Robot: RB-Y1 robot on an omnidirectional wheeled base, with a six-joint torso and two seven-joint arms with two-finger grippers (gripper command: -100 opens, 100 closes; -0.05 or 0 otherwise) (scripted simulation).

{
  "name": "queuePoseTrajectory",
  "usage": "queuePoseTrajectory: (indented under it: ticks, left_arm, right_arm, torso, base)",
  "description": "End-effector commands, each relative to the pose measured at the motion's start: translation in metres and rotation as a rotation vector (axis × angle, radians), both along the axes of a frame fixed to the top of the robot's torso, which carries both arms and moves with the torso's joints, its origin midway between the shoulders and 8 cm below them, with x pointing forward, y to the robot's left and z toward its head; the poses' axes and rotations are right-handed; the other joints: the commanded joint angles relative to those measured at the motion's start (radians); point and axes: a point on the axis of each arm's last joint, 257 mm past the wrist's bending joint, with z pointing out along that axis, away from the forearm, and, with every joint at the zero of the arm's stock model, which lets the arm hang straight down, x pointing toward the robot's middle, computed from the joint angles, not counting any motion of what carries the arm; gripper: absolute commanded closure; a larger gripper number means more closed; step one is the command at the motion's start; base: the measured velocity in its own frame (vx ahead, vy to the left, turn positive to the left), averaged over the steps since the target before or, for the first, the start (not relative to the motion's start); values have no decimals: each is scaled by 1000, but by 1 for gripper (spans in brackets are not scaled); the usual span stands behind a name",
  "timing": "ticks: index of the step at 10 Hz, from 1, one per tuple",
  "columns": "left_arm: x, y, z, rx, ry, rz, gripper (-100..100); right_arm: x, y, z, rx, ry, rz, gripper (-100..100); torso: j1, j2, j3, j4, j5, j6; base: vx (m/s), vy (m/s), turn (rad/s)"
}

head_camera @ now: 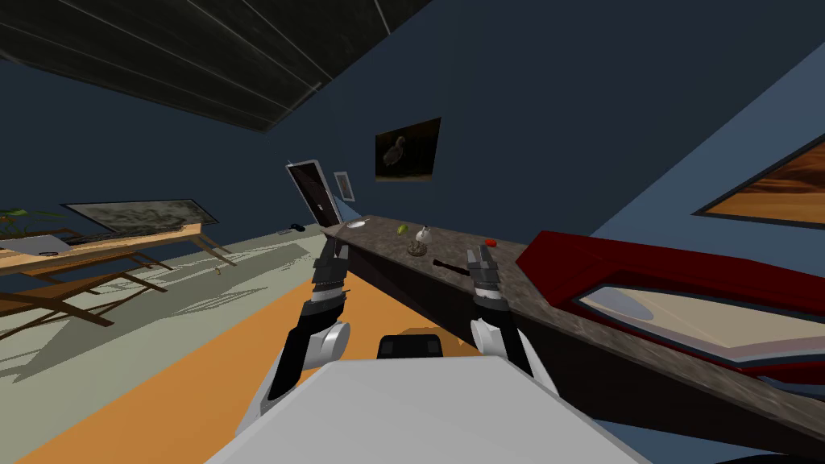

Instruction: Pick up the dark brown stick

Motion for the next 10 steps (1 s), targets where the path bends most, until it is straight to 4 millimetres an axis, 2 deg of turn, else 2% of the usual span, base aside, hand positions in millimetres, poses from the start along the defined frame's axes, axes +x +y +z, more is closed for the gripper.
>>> queuePoseTrajectory:
  ticks: [1,4,5,6,7,9,10]
  left_arm:
    - [0,0,0,0,0,0,0]
    - [0,0,0,0,0,0,0]
    - [0,0,0,0,0,0,0]
    - [0,0,0,0,0,0,0]
    - [0,0,0,0,0,0,0]
    - [0,0,0,0,0,0,0]
    - [0,0,0,0,0,0,0]
  right_arm:
    - [2,7,-7,-38,19,23,-100]
    - [8,24,-36,-128,86,77,-100]
    - [8,25,-37,-144,89,85,-100]
    - [10,31,-51,-180,120,104,-100]
    - [9,31,-52,-188,122,108,-100]
    - [12,41,-88,-268,195,145,-100]
    - [11,42,-89,-291,199,156,-100]
  torso:
    - [0,0,0,0,0,0]
    - [7,4,2,1,1,0]
    - [9,4,2,1,2,0]
    - [6,3,2,1,2,0]
    - [5,2,1,0,1,0]
    - [4,2,1,0,1,0]
    - [7,2,1,1,2,0]
  base:
    - [-31,35,-13]
    - [-57,108,-20]
    - [-36,87,-12]
    - [-26,77,-1]
    - [-31,56,-4]
    - [-35,97,7]
    - [-35,105,-4]
